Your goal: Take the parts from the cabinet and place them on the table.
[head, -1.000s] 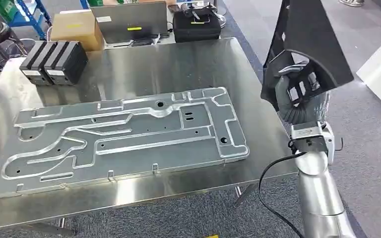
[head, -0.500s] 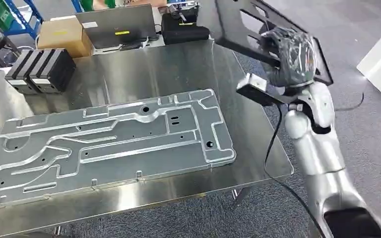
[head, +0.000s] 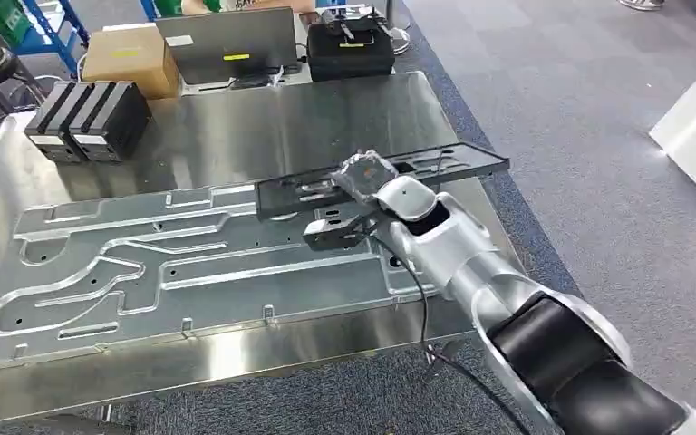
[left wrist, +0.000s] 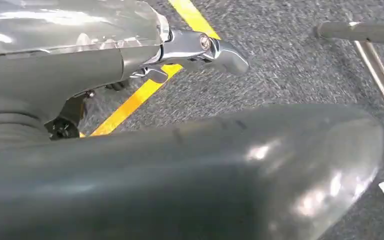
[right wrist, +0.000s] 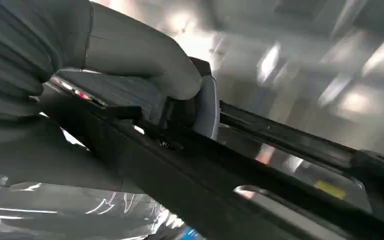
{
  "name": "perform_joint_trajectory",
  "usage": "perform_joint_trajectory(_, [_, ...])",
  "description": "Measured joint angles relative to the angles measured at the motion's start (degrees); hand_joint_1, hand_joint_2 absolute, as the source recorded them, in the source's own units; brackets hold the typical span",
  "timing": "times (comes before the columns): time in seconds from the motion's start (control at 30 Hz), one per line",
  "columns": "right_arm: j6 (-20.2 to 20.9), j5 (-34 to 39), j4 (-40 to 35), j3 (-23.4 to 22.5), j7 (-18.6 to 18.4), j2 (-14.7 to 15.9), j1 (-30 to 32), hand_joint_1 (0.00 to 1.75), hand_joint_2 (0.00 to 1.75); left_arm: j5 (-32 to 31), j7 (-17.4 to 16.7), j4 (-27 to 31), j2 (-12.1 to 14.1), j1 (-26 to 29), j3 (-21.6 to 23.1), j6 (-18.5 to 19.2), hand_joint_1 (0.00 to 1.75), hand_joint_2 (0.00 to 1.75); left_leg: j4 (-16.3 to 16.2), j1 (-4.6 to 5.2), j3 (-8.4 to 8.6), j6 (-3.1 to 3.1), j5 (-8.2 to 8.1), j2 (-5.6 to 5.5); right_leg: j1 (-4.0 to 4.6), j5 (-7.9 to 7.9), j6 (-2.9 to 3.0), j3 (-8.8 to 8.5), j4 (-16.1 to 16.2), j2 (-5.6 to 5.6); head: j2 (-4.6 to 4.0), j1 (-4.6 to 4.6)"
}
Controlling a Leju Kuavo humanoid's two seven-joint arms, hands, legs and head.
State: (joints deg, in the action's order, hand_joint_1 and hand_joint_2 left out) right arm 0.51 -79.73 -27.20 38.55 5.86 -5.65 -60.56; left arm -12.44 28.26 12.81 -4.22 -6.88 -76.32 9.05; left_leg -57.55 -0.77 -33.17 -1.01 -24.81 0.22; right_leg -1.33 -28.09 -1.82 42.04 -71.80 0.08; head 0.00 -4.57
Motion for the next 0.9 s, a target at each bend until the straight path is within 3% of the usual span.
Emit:
perform_joint_trajectory(0.07, [2.3,-0.1,2.5,1.7,-0.4,-1.9,-1.1,1.75,1.75,0.0,0.0,-0.1,-0.1,0.1,0.0,0.0,0.0,0.0,-0.8,-0.17,-0.01,0.73,-0.63,-0.17,-0.21,4.88,0.09,-4.63,9.9,-0.14,0.0,0.0])
perform_joint_trajectory(0.1, [3.2,-0.1,3.7,2.4,-0.5,-2.7,-1.6,1.75,1.75,0.0,0.0,-0.1,-0.1,0.1,0.0,0.1,0.0,0.0,-1.2,0.21,-0.47,1.22,-0.97,-0.21,0.2,3.74,0.36,-5.4,11.4,-0.09,0.0,0.0])
perform_joint_trajectory(0.2, [4.7,0.7,5.4,3.3,-0.5,-4.5,-1.7,1.75,1.75,0.0,-0.1,-0.2,-0.3,0.2,0.0,0.4,0.0,0.0,-0.9,0.0,-0.56,2.15,-0.75,-0.15,0.65,3.49,1.58,-5.2,11.8,0.15,0.0,0.0])
perform_joint_trajectory(0.27, [5.3,1.4,6.3,3.4,-0.4,-5.9,-1.8,1.75,1.75,0.0,-0.2,-0.2,-0.3,0.2,0.0,0.6,0.0,0.0,-1.3,-0.23,-0.54,2.78,-1.54,-0.14,0.04,3.85,2.55,-5.75,12.7,0.07,0.0,0.0])
perform_joint_trajectory(0.3, [5.4,1.7,6.8,3.5,-0.3,-6.5,-1.8,1.75,1.75,0.0,-0.3,-0.2,-0.4,0.2,0.0,0.7,0.0,0.0,-3.3,-0.23,-1.25,2.92,-2.98,-0.16,0.05,3.87,2.88,-5.94,12.9,0.14,0.0,-0.02])
perform_joint_trajectory(0.37, [5.5,2.3,7.6,3.5,-0.7,-7.7,-1.2,1.75,1.75,-0.2,-1.0,-0.2,-0.5,0.2,0.1,0.7,0.0,0.0,-11.8,-0.3,-5.16,3.24,-7.17,-0.16,0.23,3.83,3.13,-5.98,12.9,0.2,0.0,-0.02])
perform_joint_trajectory(0.4, [5.5,2.6,8.1,3.6,-1.1,-8.1,-0.7,1.75,1.75,-0.1,-1.4,-0.2,-0.5,0.2,0.1,0.7,0.0,0.0,-16.0,-0.32,-7.19,3.37,-8.64,-0.16,0.38,3.8,3.18,-5.99,12.9,0.23,0.0,-0.02])
perform_joint_trajectory(0.43, [5.2,2.8,8.4,3.6,-1.3,-8.6,-0.4,1.75,1.75,0.0,-1.8,-0.3,-0.5,0.2,0.2,0.7,0.0,0.0,-18.6,-0.33,-8.52,3.46,-8.95,-0.15,0.42,3.78,3.22,-6.01,12.9,0.3,0.0,0.0])
perform_joint_trajectory(0.47, [5.0,3.1,8.6,3.6,-1.6,-8.8,-0.1,1.75,1.75,0.0,-2.1,-0.3,-0.5,0.2,0.3,0.5,0.0,0.0,-18.1,-0.35,-8.35,3.46,-7.82,-0.15,0.45,3.77,3.23,-6.11,12.9,0.34,0.0,-0.02])
perform_joint_trajectory(0.5, [5.0,3.3,8.8,3.6,-1.8,-9.1,0.1,1.75,1.75,0.0,-2.4,-0.3,-0.5,0.2,0.3,0.4,0.0,0.0,-15.1,-0.38,-6.95,3.43,-5.78,-0.14,0.45,3.75,3.22,-6.24,12.9,0.49,0.0,-0.02])
perform_joint_trajectory(0.57, [4.9,3.8,9.1,3.6,-2.2,-9.8,0.3,1.75,1.75,0.0,-2.9,-0.3,-0.5,0.0,0.4,0.3,0.0,0.0,-4.4,-0.51,-1.63,3.17,-0.65,-0.07,0.42,3.65,3.03,-6.52,12.8,0.73,0.0,-0.02])
perform_joint_trajectory(0.6, [4.9,4.1,9.3,3.6,-2.6,-10.1,0.4,1.75,1.75,0.0,-2.9,-0.3,-0.6,-0.2,0.4,0.3,0.0,0.0,-1.4,-0.45,-0.2,2.96,-1.13,-0.02,0.67,3.64,2.7,-6.52,12.7,0.9,0.0,-0.02])
perform_joint_trajectory(0.7, [4.2,5.0,9.5,3.4,-3.6,-10.5,0.7,1.75,1.75,0.0,-2.5,-0.3,-0.7,-0.5,0.5,0.5,0.0,0.0,-1.0,0.05,-0.17,1.87,-0.85,-0.15,0.7,4.06,1.64,-6.48,13.0,1.14,0.0,0.0])
perform_joint_trajectory(0.73, [3.5,5.5,9.6,3.3,-4.1,-10.7,0.9,0.0,0.0,0.0,-2.1,-0.3,-0.7,-0.5,0.5,0.5,0.0,1.75,-0.8,0.06,-0.1,1.49,-0.6,-0.15,0.72,4.2,1.26,-6.58,13.2,1.17,0.0,0.0])
perform_joint_trajectory(0.77, [3.0,5.7,9.8,3.2,-4.4,-10.7,1.0,0.0,0.0,0.0,-1.8,-0.4,-0.9,-0.5,0.6,0.5,0.0,1.75,-0.3,-0.46,0.1,0.88,-0.13,0.0,0.8,3.86,0.92,-6.47,12.9,1.03,0.0,-0.02])
perform_joint_trajectory(0.8, [2.7,5.8,9.8,3.1,-4.7,-10.7,1.0,0.0,0.0,0.0,-1.8,-0.4,-0.9,-0.6,0.6,0.5,0.0,1.75,-0.2,-0.38,0.06,0.55,0.04,0.09,0.69,2.53,0.81,-5.92,11.5,0.61,0.0,0.0])
perform_joint_trajectory(0.9, [1.0,6.4,10.0,2.7,-5.2,-10.8,1.9,0.0,0.0,0.0,-2.0,-0.4,-0.9,-0.6,1.0,-0.1,0.0,1.75,-0.2,-0.22,-0.52,0.09,0.3,0.14,0.62,-4.35,0.65,0.08,-1.6,0.44,0.0,0.0])
